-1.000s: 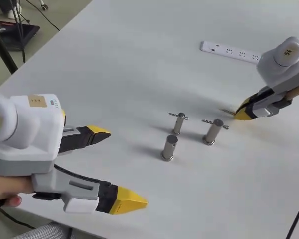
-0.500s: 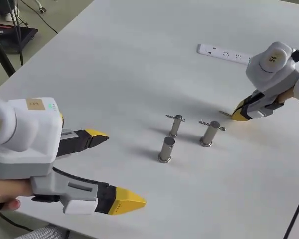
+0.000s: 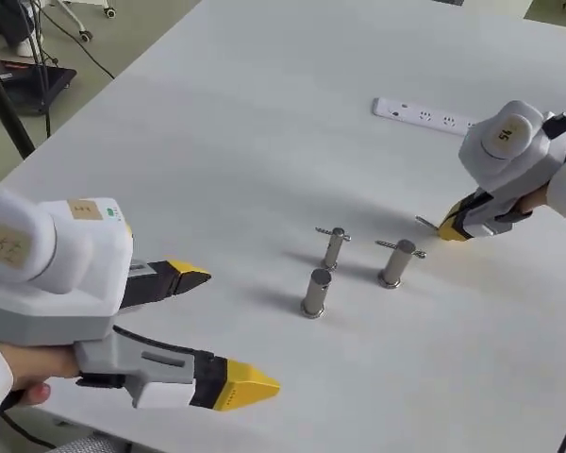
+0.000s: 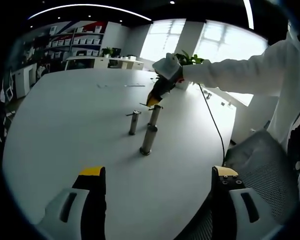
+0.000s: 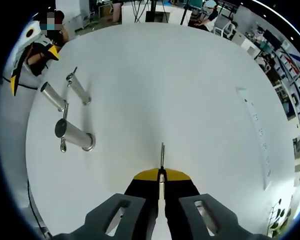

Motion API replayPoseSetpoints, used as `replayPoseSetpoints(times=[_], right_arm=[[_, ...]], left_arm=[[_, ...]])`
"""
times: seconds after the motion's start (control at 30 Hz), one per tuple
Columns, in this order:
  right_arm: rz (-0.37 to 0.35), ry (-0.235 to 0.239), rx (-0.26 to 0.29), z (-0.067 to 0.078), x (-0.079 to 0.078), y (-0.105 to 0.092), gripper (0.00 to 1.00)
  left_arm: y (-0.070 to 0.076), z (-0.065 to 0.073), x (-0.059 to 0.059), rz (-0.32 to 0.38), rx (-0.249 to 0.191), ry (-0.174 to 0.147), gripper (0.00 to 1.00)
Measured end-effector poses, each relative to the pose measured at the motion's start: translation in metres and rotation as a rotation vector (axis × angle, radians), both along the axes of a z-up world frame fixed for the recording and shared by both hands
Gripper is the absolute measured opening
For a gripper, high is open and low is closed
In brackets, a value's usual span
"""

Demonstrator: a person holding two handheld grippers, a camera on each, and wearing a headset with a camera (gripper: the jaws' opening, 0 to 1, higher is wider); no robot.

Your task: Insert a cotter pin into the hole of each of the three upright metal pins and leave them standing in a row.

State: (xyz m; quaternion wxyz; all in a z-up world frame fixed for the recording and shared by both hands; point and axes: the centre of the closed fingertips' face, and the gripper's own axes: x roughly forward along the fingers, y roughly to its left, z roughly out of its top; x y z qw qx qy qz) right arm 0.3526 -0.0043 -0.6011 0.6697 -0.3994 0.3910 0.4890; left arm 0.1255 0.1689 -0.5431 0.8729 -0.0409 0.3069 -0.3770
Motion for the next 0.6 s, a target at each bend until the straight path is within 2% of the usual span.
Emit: replayPoseSetpoints(times=[0.1,0.2,0.3,0.43,0.47,0.6], right_arm=[[-0.009,-0.025,0.051,0.018,-0.002,0.003,0.00],[-0.006,-0.048,0.087,0.033,-0.005,0.005,0.00],[0.016,-0.086,0.095,0.043,-0.007,0.000,0.00],[0.006,-0.110,0.163,0.060,-0.010,0.003,0.00],[0.016,-0.124,0.181,0.068,-0.018,0.004,0.00],[0.049,-0.163,0.230,0.086,-0.037,0.012,0.00]], left_arm=[[-0.001,0.005,0.004,0.006,-0.017,-0.010,0.85],[-0.002,0.009,0.009,-0.001,-0.011,-0.022,0.84],[-0.004,0.015,0.015,-0.009,-0.008,-0.034,0.82],[-0.010,0.026,0.024,-0.015,-0.041,-0.047,0.78],[-0.012,0.030,0.028,-0.016,-0.048,-0.054,0.77],[-0.018,0.039,0.038,-0.011,-0.070,-0.062,0.74]])
